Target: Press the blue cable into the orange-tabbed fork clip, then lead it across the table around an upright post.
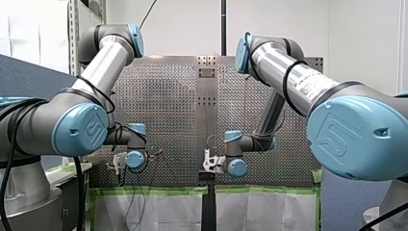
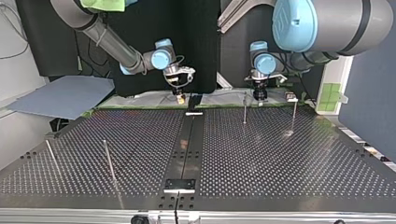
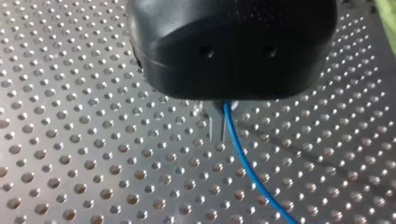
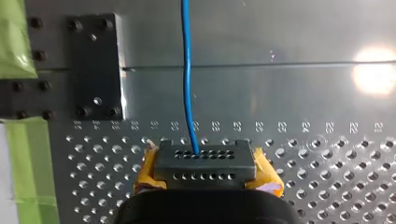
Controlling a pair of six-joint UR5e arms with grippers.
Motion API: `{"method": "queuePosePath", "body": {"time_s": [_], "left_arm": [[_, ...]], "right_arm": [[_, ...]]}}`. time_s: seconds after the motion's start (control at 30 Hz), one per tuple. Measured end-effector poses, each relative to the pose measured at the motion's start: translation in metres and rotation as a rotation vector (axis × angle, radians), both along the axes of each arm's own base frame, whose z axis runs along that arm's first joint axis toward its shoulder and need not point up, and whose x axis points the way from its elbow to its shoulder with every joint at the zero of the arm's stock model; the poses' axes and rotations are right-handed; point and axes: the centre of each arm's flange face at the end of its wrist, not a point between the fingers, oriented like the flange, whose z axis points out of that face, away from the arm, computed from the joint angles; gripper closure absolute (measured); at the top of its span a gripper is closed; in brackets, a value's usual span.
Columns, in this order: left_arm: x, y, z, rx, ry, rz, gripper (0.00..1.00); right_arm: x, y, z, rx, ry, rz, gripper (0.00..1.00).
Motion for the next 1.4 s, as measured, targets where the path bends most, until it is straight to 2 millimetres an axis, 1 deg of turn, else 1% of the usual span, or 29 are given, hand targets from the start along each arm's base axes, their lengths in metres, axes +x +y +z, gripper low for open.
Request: {"method": "queuePosePath", "body": {"time_s": [0.27,0.4,0.47,0.5,0.53,0.57,0.6,0.67,0.7,0.73,1.13,1.4], "left_arm": [[0.014,0.003,0.006,-0.016,-0.017,-0.01,1.0],[0.015,0.006,0.005,-0.019,-0.008,-0.011,1.0],[0.015,0.008,0.005,-0.022,-0.002,-0.016,0.6],[0.016,0.008,0.005,-0.023,0.001,-0.019,0.6],[0.015,0.009,0.004,-0.025,0.006,-0.023,0.47],[0.015,0.01,0.004,-0.027,0.013,-0.029,0.29],[0.015,0.01,0.003,-0.029,0.019,-0.035,0.29],[0.014,0.011,0.002,-0.033,0.033,-0.045,0.06],[0.013,0.011,0.002,-0.035,0.039,-0.046,0.06],[0.013,0.012,0.001,-0.039,0.046,-0.044,0.0],[-0.001,0.016,-0.008,-0.062,0.151,-0.034,0.0],[-0.023,0.021,-0.01,-0.079,0.157,-0.077,0.0]], "right_arm": [[0.0,-0.016,0.009,-0.019,-0.012,-0.02,1.0],[0.003,-0.021,0.014,-0.029,-0.02,-0.022,1.0],[0.004,-0.023,0.016,-0.032,-0.022,-0.022,1.0],[0.005,-0.023,0.016,-0.033,-0.022,-0.022,1.0],[0.005,-0.024,0.016,-0.033,-0.023,-0.022,1.0],[0.005,-0.024,0.016,-0.034,-0.023,-0.022,1.0],[0.005,-0.024,0.016,-0.033,-0.023,-0.022,1.0],[0.005,-0.023,0.016,-0.031,-0.021,-0.022,1.0],[0.004,-0.023,0.016,-0.029,-0.02,-0.022,1.0],[0.004,-0.023,0.016,-0.028,-0.019,-0.022,1.0],[0.004,-0.022,0.015,-0.014,-0.008,-0.022,1.0],[0.004,-0.022,0.015,-0.01,-0.004,-0.022,1.0]]}}
